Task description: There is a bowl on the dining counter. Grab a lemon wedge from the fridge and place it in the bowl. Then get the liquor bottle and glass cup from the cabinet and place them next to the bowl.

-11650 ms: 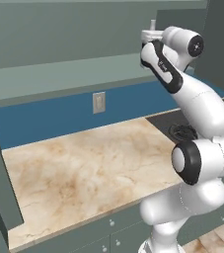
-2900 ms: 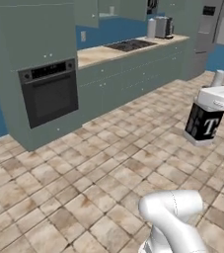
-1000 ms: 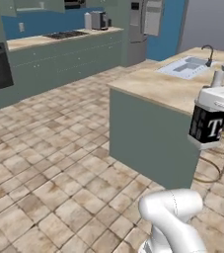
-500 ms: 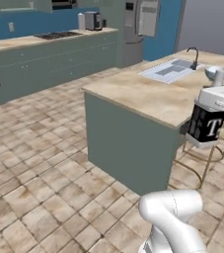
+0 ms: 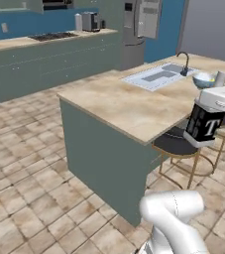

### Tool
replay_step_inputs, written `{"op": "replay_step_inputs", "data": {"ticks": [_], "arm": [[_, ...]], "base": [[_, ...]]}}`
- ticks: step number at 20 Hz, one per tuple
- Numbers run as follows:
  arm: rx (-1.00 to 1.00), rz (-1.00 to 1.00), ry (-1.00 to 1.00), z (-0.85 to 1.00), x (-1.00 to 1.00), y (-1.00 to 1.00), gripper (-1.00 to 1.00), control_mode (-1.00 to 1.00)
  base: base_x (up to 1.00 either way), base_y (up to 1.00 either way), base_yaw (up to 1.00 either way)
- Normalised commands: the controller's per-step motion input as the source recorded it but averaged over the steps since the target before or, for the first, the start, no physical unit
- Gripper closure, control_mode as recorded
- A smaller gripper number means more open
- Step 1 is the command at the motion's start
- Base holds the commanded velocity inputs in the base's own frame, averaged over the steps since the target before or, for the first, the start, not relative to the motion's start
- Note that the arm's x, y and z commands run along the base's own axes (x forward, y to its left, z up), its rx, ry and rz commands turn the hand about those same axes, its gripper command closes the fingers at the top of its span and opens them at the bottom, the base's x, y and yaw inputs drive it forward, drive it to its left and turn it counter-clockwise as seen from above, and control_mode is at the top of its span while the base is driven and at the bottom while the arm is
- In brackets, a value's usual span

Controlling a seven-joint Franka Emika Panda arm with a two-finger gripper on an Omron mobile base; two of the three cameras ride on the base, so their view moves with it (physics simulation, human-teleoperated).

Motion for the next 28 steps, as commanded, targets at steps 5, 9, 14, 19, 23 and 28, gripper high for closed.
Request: {"op": "replay_step_inputs", "data": {"ticks": [5, 9, 14, 19, 23, 28], "arm": [[0.00, 0.00, 0.00, 0.00, 0.00, 0.00, 1.00, 1.00], [0.00, 0.00, 0.00, 0.00, 0.00, 0.00, 1.00, 1.00], [0.00, 0.00, 0.00, 0.00, 0.00, 0.00, 1.00, 1.00], [0.00, 0.00, 0.00, 0.00, 0.00, 0.00, 1.00, 1.00], [0.00, 0.00, 0.00, 0.00, 0.00, 0.00, 1.00, 1.00], [0.00, 0.00, 0.00, 0.00, 0.00, 0.00, 1.00, 1.00]], "base": [[0.21, -1.00, 0.15], [0.22, -1.00, 0.15], [0.22, -1.00, 0.15], [0.33, -1.00, 0.16], [0.49, -0.98, 0.17], [0.52, -0.98, 0.20]]}}
